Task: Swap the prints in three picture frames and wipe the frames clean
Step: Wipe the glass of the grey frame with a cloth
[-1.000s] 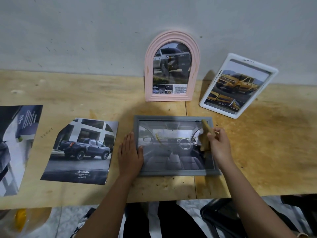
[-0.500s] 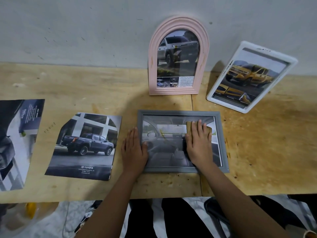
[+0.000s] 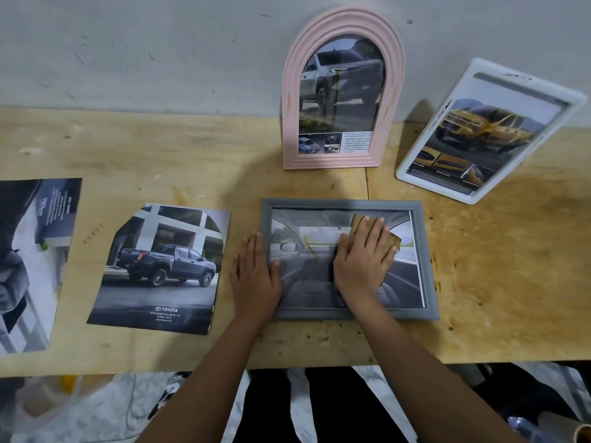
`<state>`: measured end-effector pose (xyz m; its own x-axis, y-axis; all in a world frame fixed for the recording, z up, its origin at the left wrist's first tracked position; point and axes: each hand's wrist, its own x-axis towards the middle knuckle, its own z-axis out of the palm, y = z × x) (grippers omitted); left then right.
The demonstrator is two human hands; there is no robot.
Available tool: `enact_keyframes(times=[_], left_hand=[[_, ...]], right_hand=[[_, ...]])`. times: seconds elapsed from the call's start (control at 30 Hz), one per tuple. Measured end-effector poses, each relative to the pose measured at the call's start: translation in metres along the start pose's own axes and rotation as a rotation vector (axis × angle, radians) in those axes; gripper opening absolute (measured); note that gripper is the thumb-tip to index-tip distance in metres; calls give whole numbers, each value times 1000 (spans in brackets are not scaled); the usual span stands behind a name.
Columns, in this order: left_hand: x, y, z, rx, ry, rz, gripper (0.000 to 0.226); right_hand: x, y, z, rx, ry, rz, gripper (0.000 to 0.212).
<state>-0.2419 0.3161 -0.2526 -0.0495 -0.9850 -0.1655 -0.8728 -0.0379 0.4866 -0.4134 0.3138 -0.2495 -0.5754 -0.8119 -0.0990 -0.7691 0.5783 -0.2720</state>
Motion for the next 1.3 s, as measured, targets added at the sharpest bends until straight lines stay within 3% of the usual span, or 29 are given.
enact_keyframes(times=[0.37,0.97,1.13,1.3], left_hand=[[0,1,1,15,16,-1,71],[-1,3,0,19,22,-15,72],[0,3,0,16,20,-10,73],[-1,3,0,26,31,-7,71]], right_hand=[[-5,-22,12,3,35,-59,63],[-7,-26,15,-134,-9,-329,57],[-6,-21,14,-121,-84,-461,59],[-2,-16,5,-104,-206,-599,78]])
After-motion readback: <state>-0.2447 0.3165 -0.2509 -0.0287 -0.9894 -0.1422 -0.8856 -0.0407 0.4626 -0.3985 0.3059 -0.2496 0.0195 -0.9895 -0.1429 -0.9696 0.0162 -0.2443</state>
